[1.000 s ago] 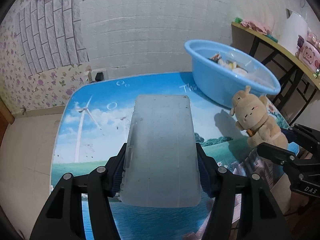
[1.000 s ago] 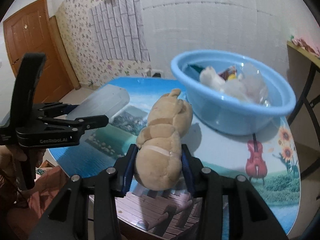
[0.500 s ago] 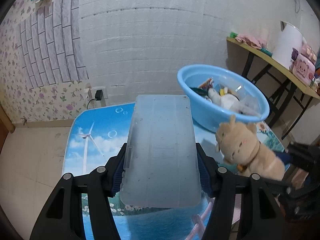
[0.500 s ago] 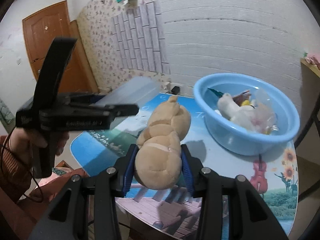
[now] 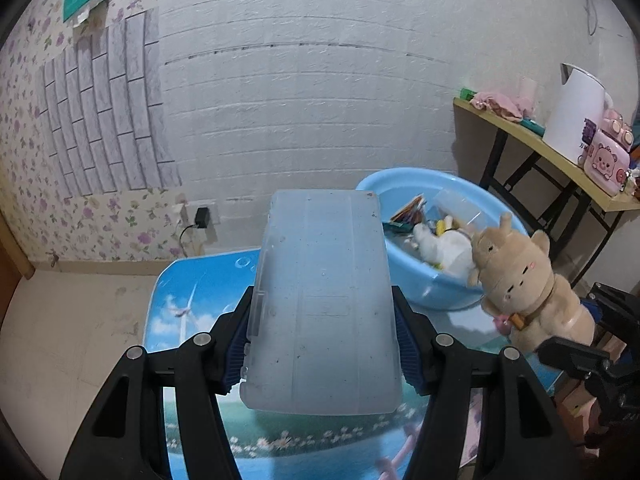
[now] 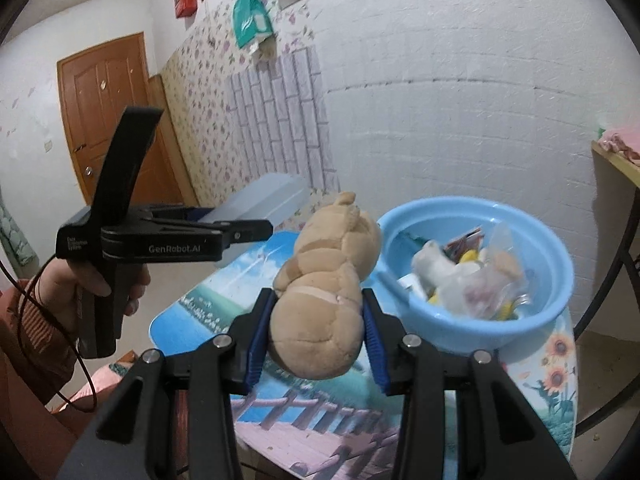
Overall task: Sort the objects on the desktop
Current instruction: 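Lift the clear box with left gripper while right gripper carries the plush toy toward the basin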
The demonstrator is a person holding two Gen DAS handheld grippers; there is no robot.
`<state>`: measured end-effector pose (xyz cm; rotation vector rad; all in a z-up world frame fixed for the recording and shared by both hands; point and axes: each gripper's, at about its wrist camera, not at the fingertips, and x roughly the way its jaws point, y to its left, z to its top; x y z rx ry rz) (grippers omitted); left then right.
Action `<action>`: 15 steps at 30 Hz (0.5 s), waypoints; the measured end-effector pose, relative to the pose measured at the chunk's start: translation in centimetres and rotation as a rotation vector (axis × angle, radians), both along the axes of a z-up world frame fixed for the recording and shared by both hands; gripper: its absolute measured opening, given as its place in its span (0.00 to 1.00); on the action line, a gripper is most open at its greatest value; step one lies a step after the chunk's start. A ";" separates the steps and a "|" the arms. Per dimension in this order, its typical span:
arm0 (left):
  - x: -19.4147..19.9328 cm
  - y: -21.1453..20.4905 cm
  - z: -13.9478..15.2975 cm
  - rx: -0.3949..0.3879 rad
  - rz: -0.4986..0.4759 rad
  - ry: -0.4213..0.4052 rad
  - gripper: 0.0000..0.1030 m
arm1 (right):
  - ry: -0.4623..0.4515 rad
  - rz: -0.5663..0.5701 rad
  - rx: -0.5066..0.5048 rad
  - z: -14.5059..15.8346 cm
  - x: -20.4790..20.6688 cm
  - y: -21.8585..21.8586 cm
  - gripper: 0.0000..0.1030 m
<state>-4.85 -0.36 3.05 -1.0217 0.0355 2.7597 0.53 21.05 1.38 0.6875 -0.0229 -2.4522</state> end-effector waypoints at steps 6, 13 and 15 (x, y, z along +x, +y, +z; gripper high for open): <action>-1.9 3.1 1.1 -0.010 -0.059 0.026 0.59 | 0.025 -0.086 -0.027 0.7 -1.6 3.0 0.40; -4.9 7.4 1.0 -0.012 -0.139 0.023 0.59 | 0.018 -0.169 -0.029 0.4 -4.3 5.8 0.40; -5.7 8.5 0.7 -0.012 -0.158 0.012 0.59 | 0.014 -0.195 -0.022 0.2 -5.4 6.4 0.40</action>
